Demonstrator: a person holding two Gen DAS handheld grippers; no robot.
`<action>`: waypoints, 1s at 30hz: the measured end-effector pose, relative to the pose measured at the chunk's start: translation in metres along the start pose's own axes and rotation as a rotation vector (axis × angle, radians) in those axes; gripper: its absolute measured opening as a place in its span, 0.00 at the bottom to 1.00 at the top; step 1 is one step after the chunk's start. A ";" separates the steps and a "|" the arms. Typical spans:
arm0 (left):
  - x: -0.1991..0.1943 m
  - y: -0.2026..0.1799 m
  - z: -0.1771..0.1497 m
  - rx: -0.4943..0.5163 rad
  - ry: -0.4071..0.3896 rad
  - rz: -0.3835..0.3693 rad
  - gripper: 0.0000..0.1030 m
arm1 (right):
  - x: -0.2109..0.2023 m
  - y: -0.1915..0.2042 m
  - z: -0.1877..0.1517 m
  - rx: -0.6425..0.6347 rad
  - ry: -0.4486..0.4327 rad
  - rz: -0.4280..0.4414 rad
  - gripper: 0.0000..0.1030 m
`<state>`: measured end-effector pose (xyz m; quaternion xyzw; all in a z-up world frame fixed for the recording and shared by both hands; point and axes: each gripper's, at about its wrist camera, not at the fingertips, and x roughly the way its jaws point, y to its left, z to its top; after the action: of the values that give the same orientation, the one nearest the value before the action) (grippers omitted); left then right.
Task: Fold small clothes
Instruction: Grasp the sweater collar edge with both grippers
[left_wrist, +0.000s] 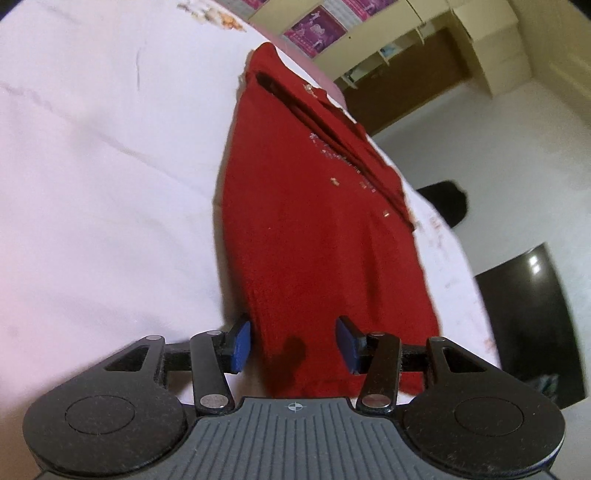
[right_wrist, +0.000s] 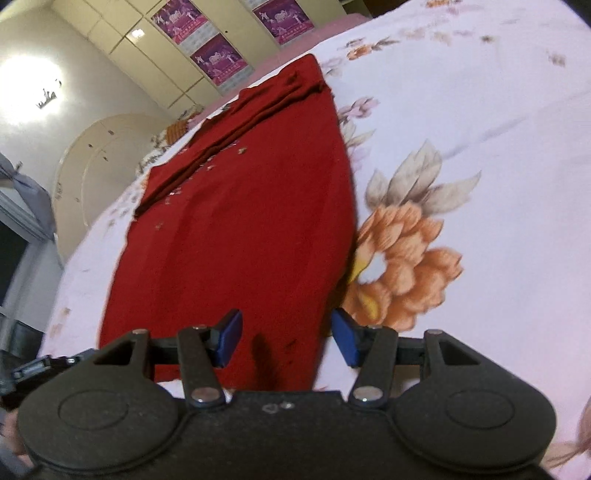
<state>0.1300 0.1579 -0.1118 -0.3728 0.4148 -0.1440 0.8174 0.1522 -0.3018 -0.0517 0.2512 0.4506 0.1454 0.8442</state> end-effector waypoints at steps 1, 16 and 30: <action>0.003 0.002 0.001 -0.020 -0.001 -0.015 0.47 | 0.002 0.000 0.000 0.009 -0.002 0.011 0.51; -0.009 -0.004 0.004 0.078 -0.082 0.066 0.03 | -0.016 0.002 0.013 -0.044 -0.102 0.064 0.05; -0.007 -0.024 0.057 0.112 -0.170 0.069 0.03 | -0.009 0.026 0.063 -0.127 -0.189 0.045 0.05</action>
<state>0.1722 0.1736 -0.0688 -0.3227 0.3480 -0.1065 0.8737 0.1999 -0.3029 -0.0016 0.2198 0.3533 0.1682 0.8937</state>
